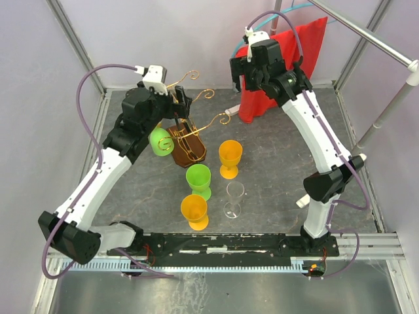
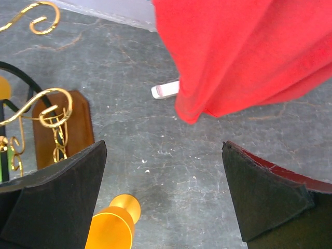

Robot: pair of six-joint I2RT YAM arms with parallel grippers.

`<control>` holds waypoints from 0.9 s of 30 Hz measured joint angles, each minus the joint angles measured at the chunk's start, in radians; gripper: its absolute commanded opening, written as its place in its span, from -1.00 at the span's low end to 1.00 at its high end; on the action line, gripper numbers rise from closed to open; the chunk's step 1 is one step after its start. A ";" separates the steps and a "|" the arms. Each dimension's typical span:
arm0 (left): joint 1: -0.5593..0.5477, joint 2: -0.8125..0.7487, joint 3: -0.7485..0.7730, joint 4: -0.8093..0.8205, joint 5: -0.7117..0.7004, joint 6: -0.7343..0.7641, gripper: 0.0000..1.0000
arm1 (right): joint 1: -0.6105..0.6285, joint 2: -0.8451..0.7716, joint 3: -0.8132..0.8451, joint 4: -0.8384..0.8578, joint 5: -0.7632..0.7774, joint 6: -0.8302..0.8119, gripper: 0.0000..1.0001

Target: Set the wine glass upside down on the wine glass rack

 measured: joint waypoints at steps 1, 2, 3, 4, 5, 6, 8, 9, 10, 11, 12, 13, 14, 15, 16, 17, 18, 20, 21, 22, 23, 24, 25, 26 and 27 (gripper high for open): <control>-0.007 0.010 0.014 -0.015 -0.014 -0.006 0.98 | -0.002 -0.001 -0.004 -0.001 0.007 0.001 0.99; -0.016 0.020 0.033 -0.036 -0.029 -0.018 0.98 | -0.006 -0.003 -0.011 -0.001 0.014 0.001 0.99; -0.025 0.028 0.049 -0.051 -0.047 -0.029 0.98 | -0.007 -0.006 -0.020 -0.001 0.019 0.002 0.99; -0.032 0.034 0.062 -0.067 -0.062 -0.041 0.98 | -0.009 -0.011 -0.031 -0.001 0.022 0.002 0.99; -0.040 0.041 0.077 -0.086 -0.078 -0.056 0.98 | -0.012 -0.015 -0.040 -0.002 0.024 0.002 0.99; -0.045 0.048 0.091 -0.104 -0.088 -0.067 0.98 | -0.012 -0.017 -0.046 -0.001 0.027 0.002 0.99; -0.057 0.076 0.140 -0.153 -0.113 -0.103 0.98 | -0.013 -0.021 -0.055 -0.002 0.032 0.001 0.99; -0.061 0.093 0.165 -0.177 -0.124 -0.121 0.98 | -0.013 -0.022 -0.057 -0.002 0.035 0.001 0.99; -0.065 0.110 0.188 -0.200 -0.133 -0.140 0.98 | -0.014 -0.023 -0.059 -0.002 0.036 0.001 0.99; -0.067 0.125 0.206 -0.220 -0.138 -0.153 0.98 | -0.014 -0.023 -0.060 -0.002 0.037 0.001 0.99; -0.071 0.141 0.228 -0.251 -0.149 -0.171 0.98 | -0.015 -0.023 -0.061 -0.001 0.038 0.001 0.99; -0.073 0.156 0.246 -0.277 -0.158 -0.187 0.98 | -0.016 -0.023 -0.063 -0.001 0.039 0.001 0.99; -0.076 0.170 0.261 -0.304 -0.166 -0.204 0.98 | -0.017 -0.023 -0.065 -0.001 0.039 0.001 0.99; -0.077 0.178 0.269 -0.322 -0.175 -0.216 0.98 | -0.018 -0.023 -0.068 -0.001 0.039 0.001 0.99; -0.081 0.187 0.276 -0.345 -0.183 -0.229 0.98 | -0.019 -0.024 -0.070 -0.001 0.039 0.001 0.99; -0.083 0.192 0.281 -0.367 -0.188 -0.240 0.98 | -0.020 -0.024 -0.071 -0.001 0.040 0.001 0.99; -0.087 0.197 0.286 -0.390 -0.195 -0.255 0.98 | -0.022 -0.024 -0.072 0.000 0.040 0.001 0.99; -0.092 0.201 0.291 -0.417 -0.206 -0.275 0.98 | -0.023 -0.026 -0.073 0.001 0.040 0.001 0.99; -0.093 0.201 0.292 -0.425 -0.209 -0.283 0.98 | -0.025 -0.027 -0.075 0.001 0.040 0.001 0.99; -0.095 0.201 0.293 -0.430 -0.209 -0.290 0.98 | -0.026 -0.029 -0.077 0.002 0.040 0.001 0.99; -0.095 0.201 0.293 -0.438 -0.210 -0.298 0.98 | -0.027 -0.031 -0.079 0.002 0.040 0.001 0.99; -0.097 0.201 0.293 -0.445 -0.210 -0.306 0.98 | -0.027 -0.032 -0.080 0.002 0.040 0.001 0.99; -0.097 0.203 0.293 -0.451 -0.210 -0.313 0.98 | -0.027 -0.034 -0.082 0.002 0.040 0.001 0.99; -0.097 0.204 0.293 -0.454 -0.209 -0.319 0.98 | -0.027 -0.035 -0.085 0.002 0.040 0.001 0.99; -0.097 0.207 0.293 -0.456 -0.209 -0.325 0.98 | -0.027 -0.036 -0.086 0.002 0.040 0.001 0.99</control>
